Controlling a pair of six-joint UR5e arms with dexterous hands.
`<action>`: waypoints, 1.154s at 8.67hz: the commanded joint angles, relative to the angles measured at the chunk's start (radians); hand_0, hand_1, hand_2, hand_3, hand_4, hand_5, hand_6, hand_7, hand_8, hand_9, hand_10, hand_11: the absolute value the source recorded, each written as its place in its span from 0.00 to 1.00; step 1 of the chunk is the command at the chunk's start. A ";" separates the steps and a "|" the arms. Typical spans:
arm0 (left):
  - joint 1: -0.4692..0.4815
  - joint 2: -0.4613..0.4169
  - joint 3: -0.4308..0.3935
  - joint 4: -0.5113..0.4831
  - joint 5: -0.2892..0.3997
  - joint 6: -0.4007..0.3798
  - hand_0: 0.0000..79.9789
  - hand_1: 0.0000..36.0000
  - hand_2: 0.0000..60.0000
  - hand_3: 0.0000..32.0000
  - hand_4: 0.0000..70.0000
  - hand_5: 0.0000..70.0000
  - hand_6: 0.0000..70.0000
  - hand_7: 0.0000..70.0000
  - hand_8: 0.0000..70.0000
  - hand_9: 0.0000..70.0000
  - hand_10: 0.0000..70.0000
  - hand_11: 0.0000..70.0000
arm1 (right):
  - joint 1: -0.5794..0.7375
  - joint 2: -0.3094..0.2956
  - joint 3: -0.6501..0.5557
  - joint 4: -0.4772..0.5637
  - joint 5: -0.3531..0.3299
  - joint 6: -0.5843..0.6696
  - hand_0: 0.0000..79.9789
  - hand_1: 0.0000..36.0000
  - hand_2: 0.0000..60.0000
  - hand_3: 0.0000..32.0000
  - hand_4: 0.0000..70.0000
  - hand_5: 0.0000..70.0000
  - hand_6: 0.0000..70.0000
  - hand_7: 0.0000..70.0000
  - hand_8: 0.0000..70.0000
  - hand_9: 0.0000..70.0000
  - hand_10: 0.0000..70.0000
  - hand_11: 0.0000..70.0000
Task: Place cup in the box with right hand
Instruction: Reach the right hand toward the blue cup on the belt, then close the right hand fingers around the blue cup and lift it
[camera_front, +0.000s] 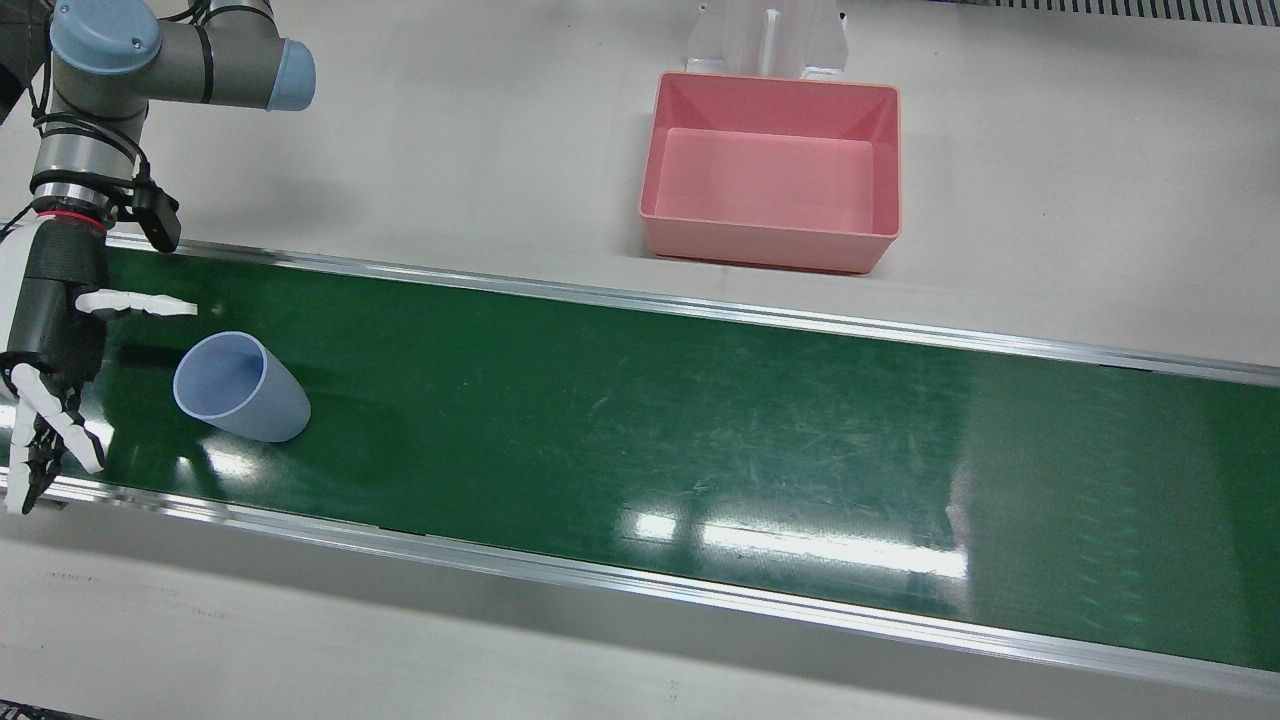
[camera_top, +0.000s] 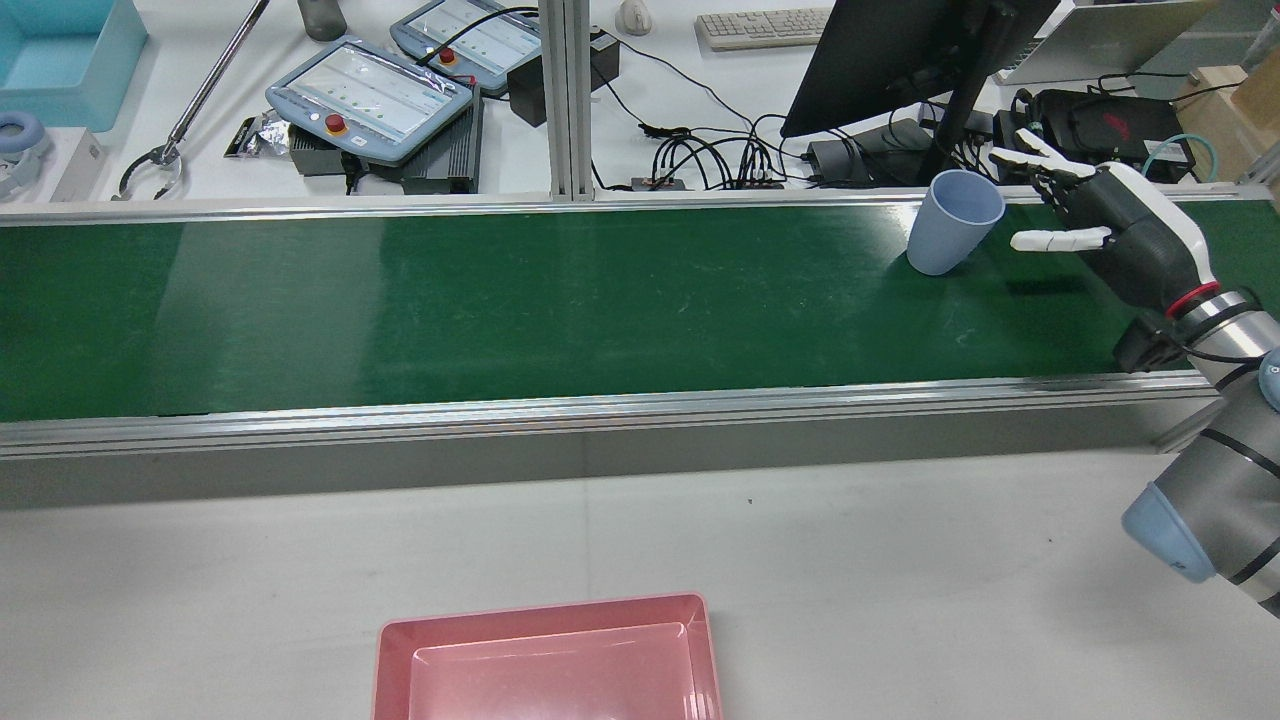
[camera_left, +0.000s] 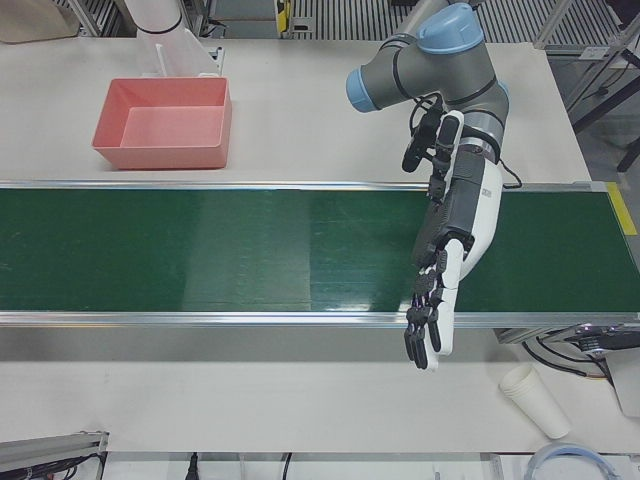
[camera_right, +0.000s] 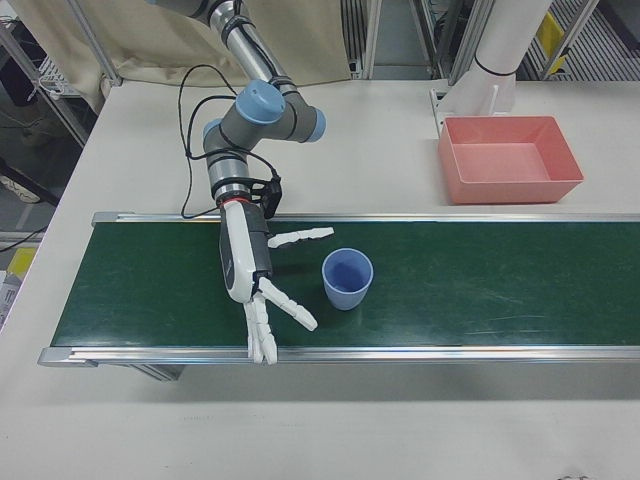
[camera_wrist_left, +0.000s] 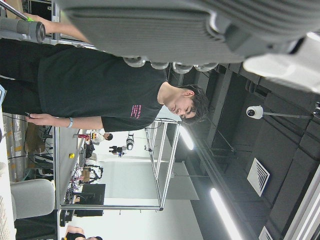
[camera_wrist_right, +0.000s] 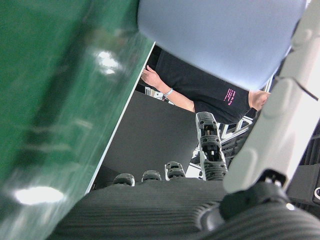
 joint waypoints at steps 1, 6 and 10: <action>0.000 0.000 0.000 0.000 0.000 0.000 0.00 0.00 0.00 0.00 0.00 0.00 0.00 0.00 0.00 0.00 0.00 0.00 | -0.017 0.000 -0.005 0.005 0.010 0.000 0.61 0.31 0.01 0.14 0.13 0.05 0.02 0.13 0.00 0.00 0.00 0.00; 0.000 0.000 0.000 0.000 0.000 0.000 0.00 0.00 0.00 0.00 0.00 0.00 0.00 0.00 0.00 0.00 0.00 0.00 | -0.045 0.002 0.033 -0.001 0.050 0.025 1.00 1.00 1.00 0.00 0.57 0.45 0.77 1.00 1.00 1.00 1.00 1.00; 0.001 0.000 0.000 0.000 0.000 0.000 0.00 0.00 0.00 0.00 0.00 0.00 0.00 0.00 0.00 0.00 0.00 0.00 | -0.048 0.011 0.291 -0.082 0.052 0.006 0.97 1.00 1.00 0.00 0.46 0.47 0.80 1.00 1.00 1.00 1.00 1.00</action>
